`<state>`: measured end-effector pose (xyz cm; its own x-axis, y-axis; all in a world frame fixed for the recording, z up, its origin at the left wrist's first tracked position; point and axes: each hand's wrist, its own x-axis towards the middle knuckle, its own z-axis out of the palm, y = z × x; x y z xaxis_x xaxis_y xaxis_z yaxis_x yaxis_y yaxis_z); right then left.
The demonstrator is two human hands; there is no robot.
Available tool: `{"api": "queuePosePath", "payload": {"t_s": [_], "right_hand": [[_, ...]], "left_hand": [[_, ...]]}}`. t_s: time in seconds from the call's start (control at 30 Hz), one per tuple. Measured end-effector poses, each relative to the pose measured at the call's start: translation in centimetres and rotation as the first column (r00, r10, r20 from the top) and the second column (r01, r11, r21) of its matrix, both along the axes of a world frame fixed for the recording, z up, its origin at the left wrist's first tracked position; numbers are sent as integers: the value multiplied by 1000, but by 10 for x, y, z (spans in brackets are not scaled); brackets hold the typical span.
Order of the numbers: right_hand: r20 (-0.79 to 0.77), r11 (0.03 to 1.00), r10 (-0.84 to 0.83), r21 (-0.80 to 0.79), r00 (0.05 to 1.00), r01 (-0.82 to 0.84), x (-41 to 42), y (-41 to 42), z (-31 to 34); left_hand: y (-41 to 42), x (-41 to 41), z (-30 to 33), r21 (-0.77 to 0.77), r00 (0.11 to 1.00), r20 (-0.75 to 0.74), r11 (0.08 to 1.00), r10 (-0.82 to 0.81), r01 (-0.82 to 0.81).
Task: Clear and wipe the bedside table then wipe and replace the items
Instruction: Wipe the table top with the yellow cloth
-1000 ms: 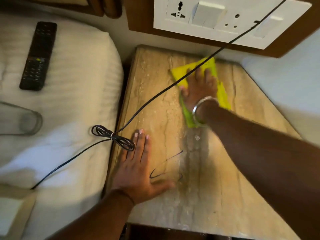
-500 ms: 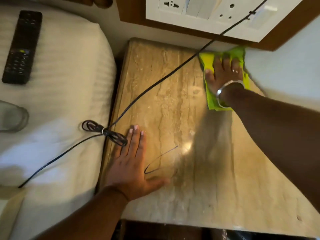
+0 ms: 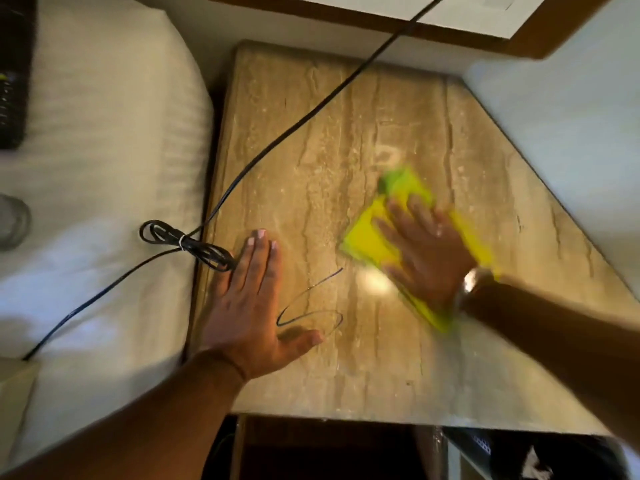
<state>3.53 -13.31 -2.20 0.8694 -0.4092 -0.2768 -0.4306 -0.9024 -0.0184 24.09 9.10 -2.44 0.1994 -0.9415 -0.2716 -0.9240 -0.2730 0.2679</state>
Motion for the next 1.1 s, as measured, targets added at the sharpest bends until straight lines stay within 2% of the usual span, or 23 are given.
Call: {"api": "queuePosePath", "payload": {"t_s": [0.07, 0.13, 0.23, 0.3, 0.37, 0.43, 0.47, 0.53, 0.63, 0.87, 0.93, 1.03, 1.1], "right_hand": [[-67, 977, -201, -84, 977, 196, 49, -87, 4], [-98, 941, -333, -97, 938, 324, 89, -144, 6], [-85, 862, -503, -125, 860, 492, 123, -136, -3], [-104, 867, -499, -46, 860, 497, 123, -74, -4], [-95, 897, -412, 134, 906, 422, 99, -5, 6], [25, 872, -444, 244, 896, 425, 61, 40, 28], [77, 842, -522, 210, 850, 498, 38, 48, 33], [109, 720, -694, 119, 712, 684, -4, 46, 32], [39, 623, -782, 68, 621, 780, -30, 42, 17], [54, 598, -800, 0, 598, 801, -34, 43, -1], [82, 603, -795, 10, 601, 797, -33, 45, -1], [121, 597, -799, 31, 590, 802, -32, 43, -4], [137, 586, -804, 25, 578, 810, -34, 46, -4]], "left_hand": [[-1, 0, 0, -7, 1000, 9, 1000, -6, 6], [-1, 0, 0, -24, 1000, 8, 1000, -3, 3], [0, 0, -1, -50, 1000, -25, 999, 18, -19], [1, 0, -1, -58, 999, -41, 998, 24, -26], [2, 0, 0, -73, 998, -55, 997, 27, -31], [2, 1, 0, -89, 998, -61, 996, 26, -31], [3, 0, 0, -94, 998, -59, 995, 23, -28], [3, 0, -2, -104, 999, -44, 994, 13, -17], [3, 1, -5, -100, 1000, -13, 995, -4, 3], [5, 1, -4, -125, 1000, 6, 992, 2, -1], [-4, -9, 6, -206, 1000, -2, 979, 0, 0], [-62, -43, 18, -333, 996, 89, 941, -26, 55], [-111, -67, 12, -269, 996, 80, 962, -33, 53]]}}
